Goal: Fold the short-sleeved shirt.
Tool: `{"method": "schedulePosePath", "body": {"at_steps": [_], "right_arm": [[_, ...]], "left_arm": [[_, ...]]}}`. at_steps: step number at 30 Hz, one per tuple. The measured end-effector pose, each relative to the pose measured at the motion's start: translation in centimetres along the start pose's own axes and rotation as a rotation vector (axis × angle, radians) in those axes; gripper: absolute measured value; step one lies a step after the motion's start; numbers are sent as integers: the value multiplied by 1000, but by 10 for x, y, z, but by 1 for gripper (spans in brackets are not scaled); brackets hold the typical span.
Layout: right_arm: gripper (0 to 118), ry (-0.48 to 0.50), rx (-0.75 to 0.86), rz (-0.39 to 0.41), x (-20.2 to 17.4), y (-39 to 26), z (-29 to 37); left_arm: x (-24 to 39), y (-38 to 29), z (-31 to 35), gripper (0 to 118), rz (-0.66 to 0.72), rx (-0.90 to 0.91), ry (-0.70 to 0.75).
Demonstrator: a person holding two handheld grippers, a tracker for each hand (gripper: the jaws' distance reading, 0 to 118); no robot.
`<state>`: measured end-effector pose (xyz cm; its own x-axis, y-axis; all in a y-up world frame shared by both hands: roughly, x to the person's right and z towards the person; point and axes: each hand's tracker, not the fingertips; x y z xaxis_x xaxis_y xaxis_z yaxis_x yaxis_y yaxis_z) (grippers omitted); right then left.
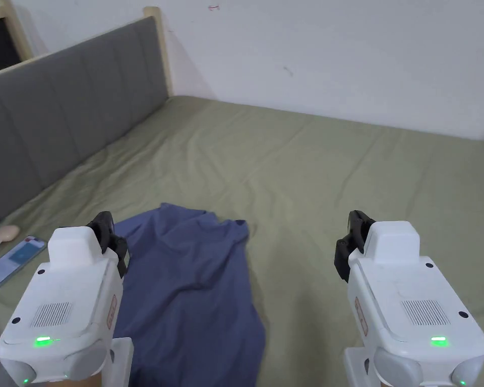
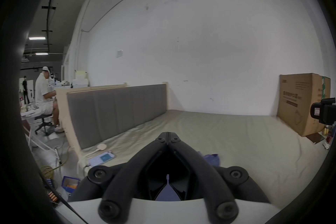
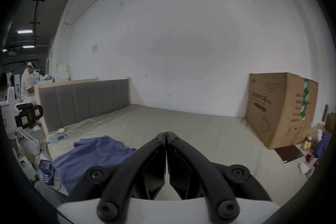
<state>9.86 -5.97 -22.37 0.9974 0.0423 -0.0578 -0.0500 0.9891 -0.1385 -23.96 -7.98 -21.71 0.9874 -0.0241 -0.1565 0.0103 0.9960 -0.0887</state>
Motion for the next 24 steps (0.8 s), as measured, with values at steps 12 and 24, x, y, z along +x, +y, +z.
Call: {"method": "schedulePosePath", "body": {"at_steps": [12, 24], "right_arm": [[0, 142, -1, 8, -61, 3, -8], [0, 85, 1, 23, -36, 6, -15]], "left_arm": [[-71, -10, 18, 0, -18, -55, 120], [-51, -16, -55, 0, 55, -352, -81]]}}
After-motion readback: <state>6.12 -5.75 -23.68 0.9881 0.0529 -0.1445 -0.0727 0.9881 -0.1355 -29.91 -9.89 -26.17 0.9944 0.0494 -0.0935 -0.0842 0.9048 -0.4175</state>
